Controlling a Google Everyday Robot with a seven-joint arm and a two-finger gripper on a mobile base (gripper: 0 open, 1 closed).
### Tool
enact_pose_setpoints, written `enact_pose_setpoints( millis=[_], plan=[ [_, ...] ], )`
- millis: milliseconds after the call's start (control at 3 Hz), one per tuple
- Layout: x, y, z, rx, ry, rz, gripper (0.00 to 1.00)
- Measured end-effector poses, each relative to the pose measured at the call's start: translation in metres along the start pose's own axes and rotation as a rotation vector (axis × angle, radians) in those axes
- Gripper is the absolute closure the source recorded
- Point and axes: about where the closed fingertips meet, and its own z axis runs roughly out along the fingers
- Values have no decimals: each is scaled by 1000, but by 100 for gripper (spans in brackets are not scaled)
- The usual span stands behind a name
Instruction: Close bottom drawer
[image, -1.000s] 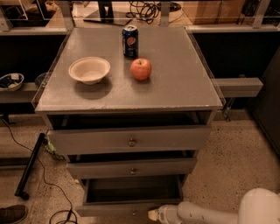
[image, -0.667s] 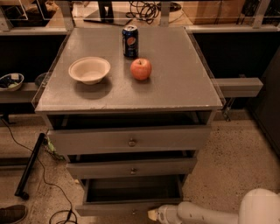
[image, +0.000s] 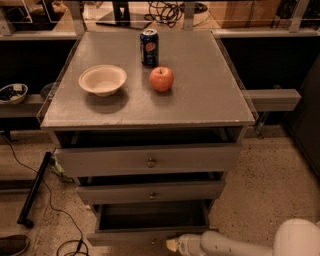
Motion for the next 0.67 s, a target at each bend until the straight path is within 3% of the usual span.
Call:
enact_pose_setpoints(
  millis=[667],
  plan=[
    [-4, 0, 1, 6, -17, 7, 100]
  ],
)
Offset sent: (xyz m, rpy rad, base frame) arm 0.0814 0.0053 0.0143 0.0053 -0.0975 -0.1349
